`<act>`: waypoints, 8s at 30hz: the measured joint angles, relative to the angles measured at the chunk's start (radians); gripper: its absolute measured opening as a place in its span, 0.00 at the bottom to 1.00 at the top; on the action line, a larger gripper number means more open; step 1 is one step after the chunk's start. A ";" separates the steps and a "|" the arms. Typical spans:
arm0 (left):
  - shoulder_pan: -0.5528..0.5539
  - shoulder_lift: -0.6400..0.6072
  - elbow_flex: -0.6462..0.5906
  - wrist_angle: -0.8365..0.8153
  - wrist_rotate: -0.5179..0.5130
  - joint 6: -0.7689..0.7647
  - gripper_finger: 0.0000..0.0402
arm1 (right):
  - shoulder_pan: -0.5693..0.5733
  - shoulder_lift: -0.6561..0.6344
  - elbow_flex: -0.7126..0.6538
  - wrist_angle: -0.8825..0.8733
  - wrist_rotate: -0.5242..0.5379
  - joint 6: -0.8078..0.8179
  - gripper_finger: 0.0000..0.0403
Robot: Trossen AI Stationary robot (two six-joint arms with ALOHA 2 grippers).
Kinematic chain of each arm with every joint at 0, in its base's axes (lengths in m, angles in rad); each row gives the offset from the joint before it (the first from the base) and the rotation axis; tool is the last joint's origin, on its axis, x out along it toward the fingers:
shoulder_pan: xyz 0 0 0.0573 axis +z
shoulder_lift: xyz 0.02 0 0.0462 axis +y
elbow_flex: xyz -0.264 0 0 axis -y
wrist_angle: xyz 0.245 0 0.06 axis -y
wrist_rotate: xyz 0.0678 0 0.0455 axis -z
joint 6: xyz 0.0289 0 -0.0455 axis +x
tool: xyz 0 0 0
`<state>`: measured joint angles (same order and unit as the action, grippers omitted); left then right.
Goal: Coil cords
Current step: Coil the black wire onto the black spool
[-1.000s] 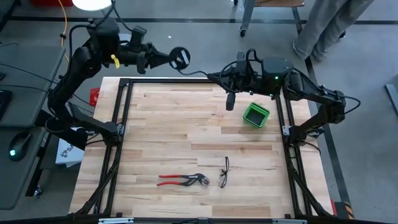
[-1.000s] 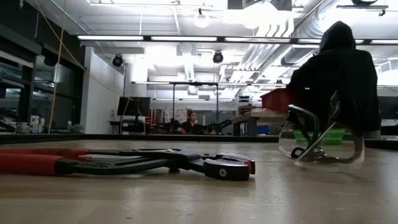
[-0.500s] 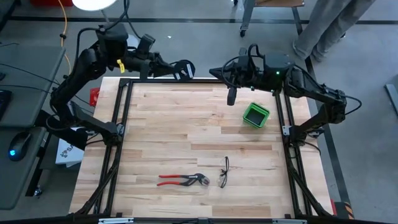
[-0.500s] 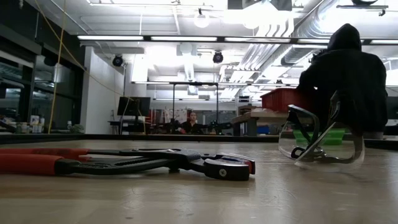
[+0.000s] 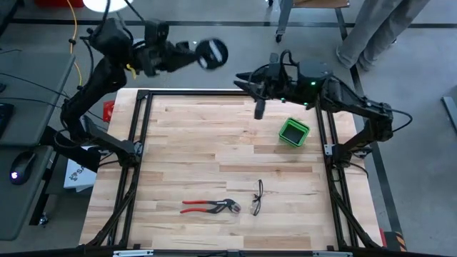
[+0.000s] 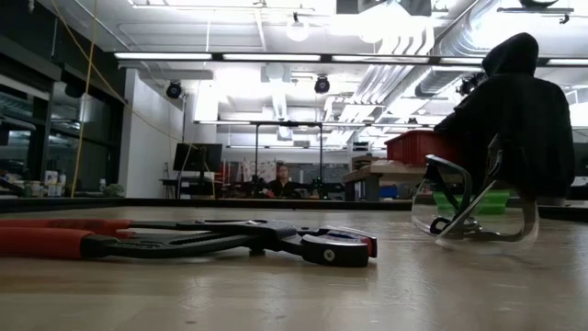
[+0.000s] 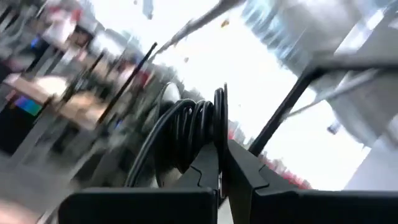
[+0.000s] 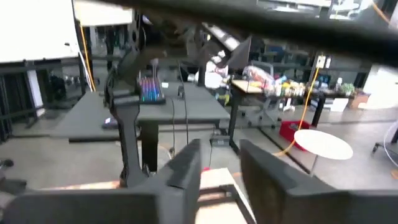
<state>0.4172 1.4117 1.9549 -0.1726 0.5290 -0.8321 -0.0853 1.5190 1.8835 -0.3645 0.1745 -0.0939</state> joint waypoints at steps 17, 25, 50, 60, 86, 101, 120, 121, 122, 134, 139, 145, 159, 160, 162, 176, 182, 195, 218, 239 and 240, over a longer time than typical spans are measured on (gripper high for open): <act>-0.158 0.240 0.000 0.756 -0.169 -0.357 0.00 | -0.037 0.258 0.000 0.608 -0.039 0.025 0.48; -0.178 0.265 -0.001 0.805 -0.174 -0.379 0.00 | -0.055 0.256 0.000 0.651 -0.110 0.088 0.48; -0.189 0.252 -0.001 0.782 -0.199 -0.366 0.00 | -0.046 0.254 0.000 0.743 -0.150 0.095 0.09; -0.094 0.245 -0.001 0.815 -0.191 -0.269 0.00 | -0.010 0.226 0.000 0.654 -0.172 0.139 0.01; 0.083 0.018 -0.001 -0.281 0.126 0.031 0.00 | 0.004 -0.025 0.000 0.000 -0.177 0.111 0.00; -0.002 0.053 -0.001 -0.402 0.310 -0.184 0.00 | -0.012 -0.027 0.000 -0.024 -0.196 0.073 0.00; -0.121 0.190 0.000 -0.188 0.457 -0.233 0.00 | -0.013 -0.015 0.000 -0.018 -0.241 0.024 0.00; -0.124 0.196 0.000 -0.161 0.459 -0.233 0.00 | -0.013 -0.010 0.000 -0.008 -0.243 0.035 0.01; -0.128 0.200 0.000 -0.138 0.462 -0.233 0.00 | -0.013 -0.008 0.000 -0.002 -0.243 0.043 0.02; -0.127 0.217 0.000 -0.002 0.456 -0.184 0.00 | -0.015 0.018 0.000 0.051 -0.237 0.130 0.37; -0.105 0.196 -0.001 -0.028 0.428 -0.110 0.00 | -0.019 0.016 0.001 -0.001 -0.229 0.150 0.45; -0.058 0.171 0.000 -0.050 0.335 -0.023 0.00 | -0.035 0.020 0.000 -0.057 -0.283 0.237 0.45; -0.010 0.054 -0.001 -0.759 0.113 0.381 0.00 | -0.086 0.033 0.000 -0.284 -0.259 0.172 0.46; -0.013 0.047 -0.001 -0.821 0.057 0.439 0.00 | -0.085 0.034 0.000 -0.283 -0.260 0.166 0.46; -0.028 0.041 -0.001 -0.947 -0.067 0.532 0.00 | -0.084 0.037 0.000 -0.282 -0.262 0.164 0.46; -0.167 -0.024 -0.490 -0.944 -0.235 0.688 0.00 | -0.085 0.039 -0.083 -0.543 -0.178 0.110 0.46; -0.221 -0.108 -0.812 -0.523 -0.254 0.594 0.00 | -0.054 -0.066 -0.466 -0.402 -0.265 0.253 0.46; -0.318 0.025 -0.957 -0.155 -0.519 0.816 0.00 | 0.015 -0.041 -0.768 0.176 -0.154 0.371 0.46; -0.375 0.040 -0.954 -0.024 -0.594 0.835 0.00 | 0.049 -0.028 -0.759 0.125 -0.208 0.197 0.36; -0.374 0.041 -0.958 -0.012 -0.612 0.704 0.01 | 0.052 -0.013 -0.758 0.136 -0.183 0.258 0.01; -0.374 0.040 -0.957 -0.025 -0.602 0.688 0.01 | 0.052 -0.013 -0.758 0.131 -0.189 0.273 0.01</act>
<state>0.0435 1.4516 0.9979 -0.1977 -0.0725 -0.1436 -0.0330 1.5056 1.1255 -0.2335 -0.0140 0.1788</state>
